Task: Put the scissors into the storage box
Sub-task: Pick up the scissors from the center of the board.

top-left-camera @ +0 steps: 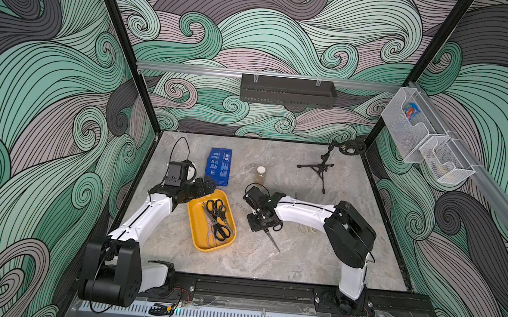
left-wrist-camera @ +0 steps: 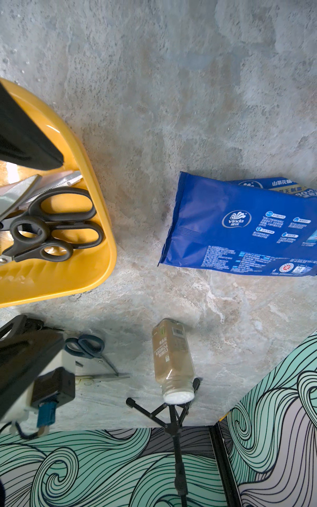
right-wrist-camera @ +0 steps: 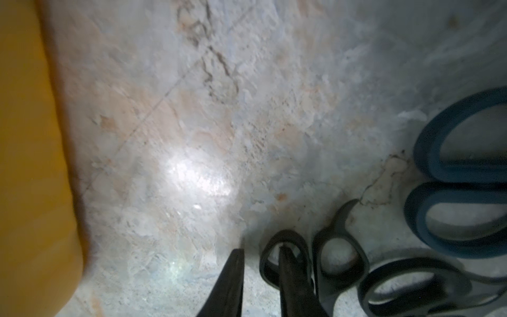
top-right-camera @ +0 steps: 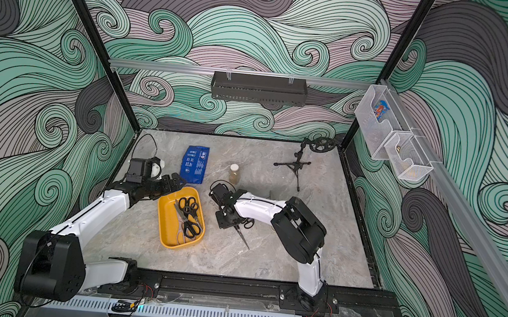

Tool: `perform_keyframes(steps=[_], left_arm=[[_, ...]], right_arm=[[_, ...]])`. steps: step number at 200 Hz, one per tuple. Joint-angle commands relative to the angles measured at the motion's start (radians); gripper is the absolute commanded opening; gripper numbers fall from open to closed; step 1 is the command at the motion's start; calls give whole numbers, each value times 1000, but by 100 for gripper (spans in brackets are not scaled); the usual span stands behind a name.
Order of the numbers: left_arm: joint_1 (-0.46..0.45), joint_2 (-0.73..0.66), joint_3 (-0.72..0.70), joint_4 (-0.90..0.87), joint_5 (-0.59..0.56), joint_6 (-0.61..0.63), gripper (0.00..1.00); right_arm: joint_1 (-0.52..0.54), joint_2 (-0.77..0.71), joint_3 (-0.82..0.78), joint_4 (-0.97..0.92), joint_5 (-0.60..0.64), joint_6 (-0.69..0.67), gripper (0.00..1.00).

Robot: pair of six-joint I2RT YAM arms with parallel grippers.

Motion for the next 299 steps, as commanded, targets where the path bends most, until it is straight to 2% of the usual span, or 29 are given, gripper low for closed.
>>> perform_keyframes(steps=[1, 64, 108, 141, 198, 268, 299], left_arm=[[-3, -14, 29, -28, -15, 27, 95], [-4, -24, 28, -35, -30, 34, 96], [-2, -23, 31, -34, -30, 33, 96], [-2, -23, 35, -33, -31, 34, 96], [-2, -20, 41, -38, -86, 29, 96], [29, -29, 46, -31, -108, -14, 97], [68, -40, 25, -9, -81, -40, 97]], right_arm=[[10, 62, -1, -23, 34, 11, 27], [40, 131, 12, -53, 91, 12, 25], [49, 164, 6, -52, 88, 32, 15], [54, 197, 12, -54, 84, 37, 0], [53, 157, 50, -51, 74, 9, 0], [-22, -28, 155, -53, -87, 11, 0], [-51, -72, 197, -53, -126, 8, 0]])
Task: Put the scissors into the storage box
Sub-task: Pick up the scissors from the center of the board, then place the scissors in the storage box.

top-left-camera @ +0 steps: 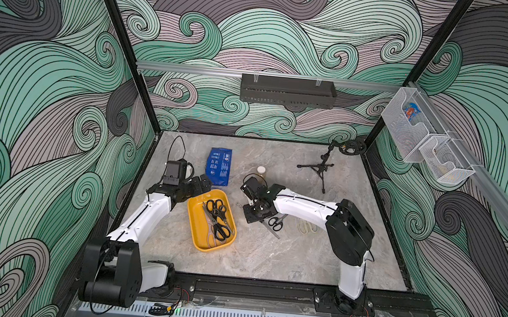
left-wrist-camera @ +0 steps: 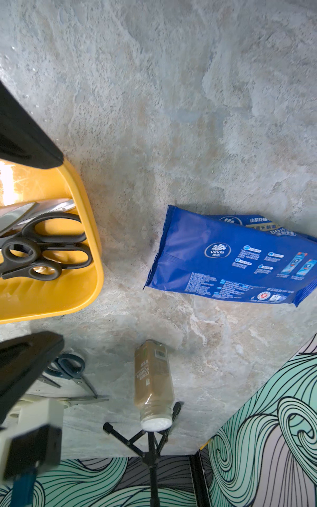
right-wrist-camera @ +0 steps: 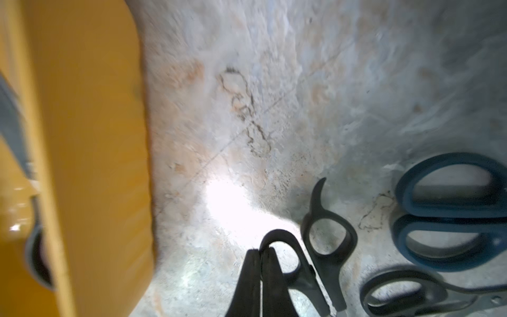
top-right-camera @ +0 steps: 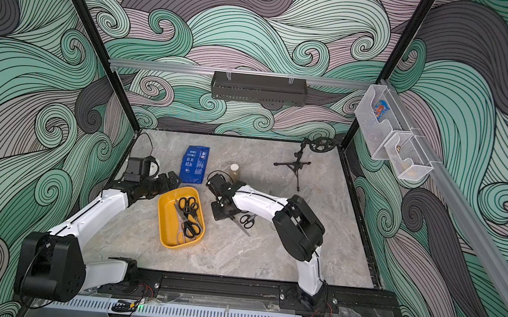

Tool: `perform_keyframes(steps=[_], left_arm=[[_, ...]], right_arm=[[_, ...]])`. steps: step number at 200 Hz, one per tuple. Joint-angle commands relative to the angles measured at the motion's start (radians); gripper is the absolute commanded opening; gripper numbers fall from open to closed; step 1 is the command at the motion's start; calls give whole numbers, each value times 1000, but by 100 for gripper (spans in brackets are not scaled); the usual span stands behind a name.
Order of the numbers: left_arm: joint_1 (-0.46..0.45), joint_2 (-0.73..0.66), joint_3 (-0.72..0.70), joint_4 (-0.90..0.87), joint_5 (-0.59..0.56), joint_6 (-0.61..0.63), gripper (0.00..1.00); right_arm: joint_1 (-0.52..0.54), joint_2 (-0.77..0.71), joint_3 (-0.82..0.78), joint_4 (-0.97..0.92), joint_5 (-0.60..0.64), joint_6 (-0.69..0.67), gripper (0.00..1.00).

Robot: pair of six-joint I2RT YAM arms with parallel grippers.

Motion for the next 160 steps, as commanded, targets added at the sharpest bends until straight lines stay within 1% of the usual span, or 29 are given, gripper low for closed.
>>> perform_keyframes(steps=[1, 28, 50, 72, 96, 128, 143, 160], left_arm=[[34, -30, 9, 16, 12, -30, 97], [99, -36, -39, 46, 60, -66, 97], [174, -46, -85, 69, 99, -93, 97], [225, -61, -123, 75, 105, -106, 97], [250, -75, -154, 84, 103, -108, 97], [275, -89, -174, 83, 104, -111, 98], [285, -99, -179, 78, 99, -111, 98], [298, -109, -183, 73, 79, -120, 98]], right_arm=[[-19, -59, 50, 4, -64, -3, 0], [-26, -54, 133, 5, -94, -9, 0], [-25, -30, 233, 5, -130, -9, 0], [-18, 2, 346, 7, -161, -5, 0], [6, 54, 478, 11, -200, 3, 0], [65, 153, 640, 18, -260, 14, 0], [90, 191, 671, 27, -284, 31, 0], [113, 221, 662, 50, -320, 56, 0]])
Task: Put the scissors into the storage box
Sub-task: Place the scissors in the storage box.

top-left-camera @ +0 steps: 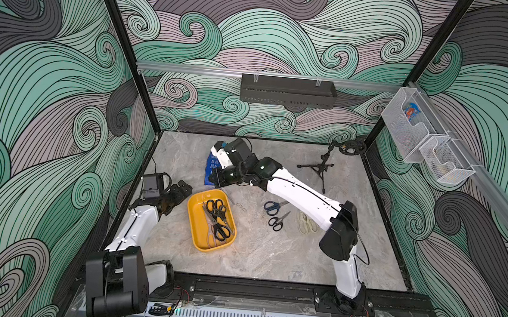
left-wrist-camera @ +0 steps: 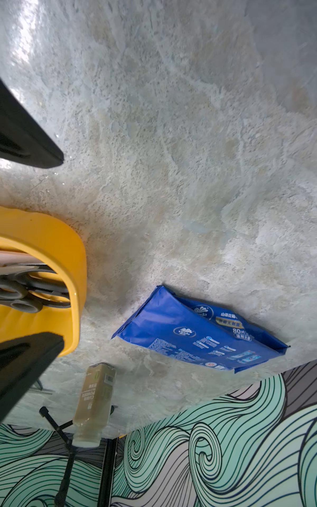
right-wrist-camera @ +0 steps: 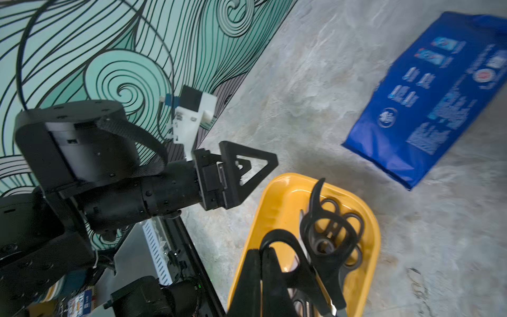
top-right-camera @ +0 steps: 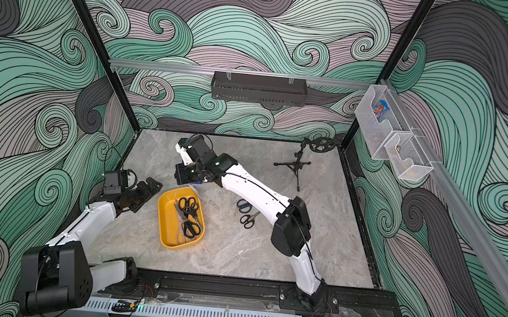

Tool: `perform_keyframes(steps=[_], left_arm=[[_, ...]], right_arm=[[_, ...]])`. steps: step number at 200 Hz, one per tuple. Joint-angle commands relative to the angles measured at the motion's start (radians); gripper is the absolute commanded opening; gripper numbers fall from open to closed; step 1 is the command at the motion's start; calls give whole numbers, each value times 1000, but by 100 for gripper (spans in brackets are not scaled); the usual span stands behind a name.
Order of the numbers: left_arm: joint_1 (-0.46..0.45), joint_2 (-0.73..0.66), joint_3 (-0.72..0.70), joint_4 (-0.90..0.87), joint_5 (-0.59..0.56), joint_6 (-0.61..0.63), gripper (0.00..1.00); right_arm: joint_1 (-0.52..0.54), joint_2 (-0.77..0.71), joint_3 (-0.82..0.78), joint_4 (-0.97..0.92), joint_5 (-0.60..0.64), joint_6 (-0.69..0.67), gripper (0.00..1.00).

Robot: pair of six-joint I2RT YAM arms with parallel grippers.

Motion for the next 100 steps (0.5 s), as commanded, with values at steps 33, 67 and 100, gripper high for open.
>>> perform_keyframes(steps=[33, 67, 100], left_arm=[[68, -37, -11, -7, -49, -33, 99], [85, -38, -12, -9, -36, -38, 99], [85, -42, -15, -13, -27, -29, 99]], right_arm=[[58, 76, -68, 65, -124, 79, 0], [59, 87, -185, 145, -129, 112, 0], [59, 133, -211, 157, -106, 113, 0]])
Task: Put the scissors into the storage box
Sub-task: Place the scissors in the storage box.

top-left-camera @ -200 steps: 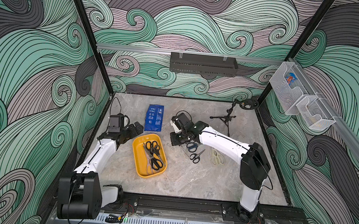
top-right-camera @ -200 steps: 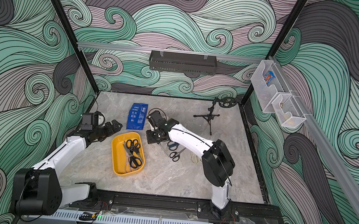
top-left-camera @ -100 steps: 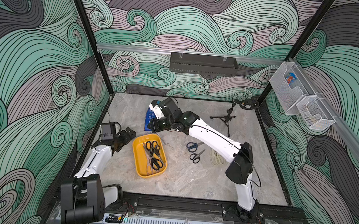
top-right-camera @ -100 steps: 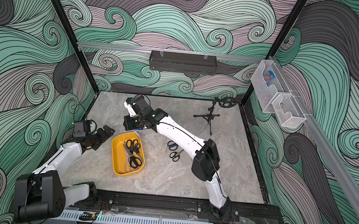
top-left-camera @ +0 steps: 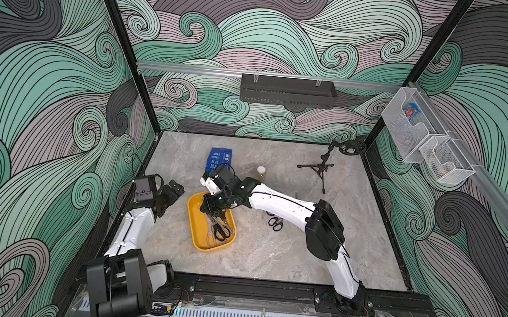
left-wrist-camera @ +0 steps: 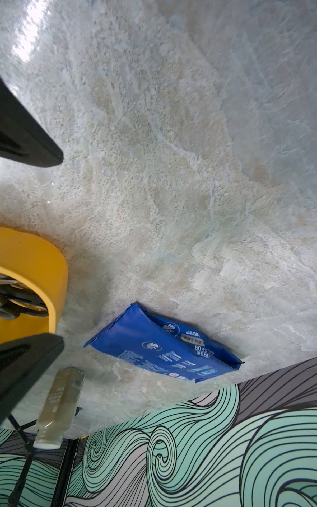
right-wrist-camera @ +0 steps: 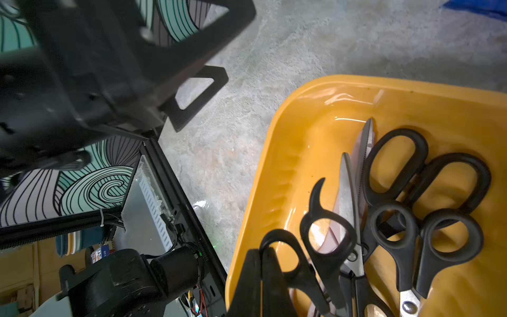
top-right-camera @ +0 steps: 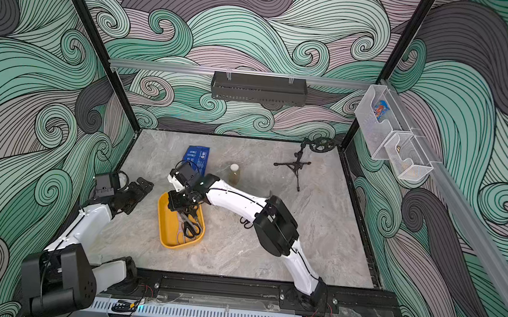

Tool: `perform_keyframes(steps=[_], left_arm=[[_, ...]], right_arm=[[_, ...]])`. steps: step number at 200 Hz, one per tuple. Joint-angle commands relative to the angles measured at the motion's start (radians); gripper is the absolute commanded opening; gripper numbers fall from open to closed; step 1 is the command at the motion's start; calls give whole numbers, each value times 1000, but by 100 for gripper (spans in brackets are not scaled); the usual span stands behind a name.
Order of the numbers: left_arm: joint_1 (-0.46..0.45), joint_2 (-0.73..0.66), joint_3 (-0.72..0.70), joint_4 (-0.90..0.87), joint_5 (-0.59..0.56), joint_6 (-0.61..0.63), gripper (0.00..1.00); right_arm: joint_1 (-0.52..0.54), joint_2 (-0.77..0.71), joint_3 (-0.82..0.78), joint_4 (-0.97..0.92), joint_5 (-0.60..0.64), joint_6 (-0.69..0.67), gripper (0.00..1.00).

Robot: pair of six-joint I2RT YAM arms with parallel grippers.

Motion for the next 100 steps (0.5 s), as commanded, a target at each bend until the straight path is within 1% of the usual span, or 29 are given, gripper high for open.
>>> perform_keyframes(steps=[1, 36, 52, 100], left_arm=[[4, -19, -3, -12, 2, 1, 99], [3, -21, -2, -10, 7, 4, 99], [4, -21, -2, -9, 10, 4, 99], [5, -13, 6, -8, 26, 5, 98]], right_arm=[[-4, 36, -9, 42, 1, 16, 0], [-2, 65, -26, 44, 24, 20, 1], [-2, 67, -33, 42, 38, 19, 6], [-4, 31, -26, 40, 87, -6, 32]])
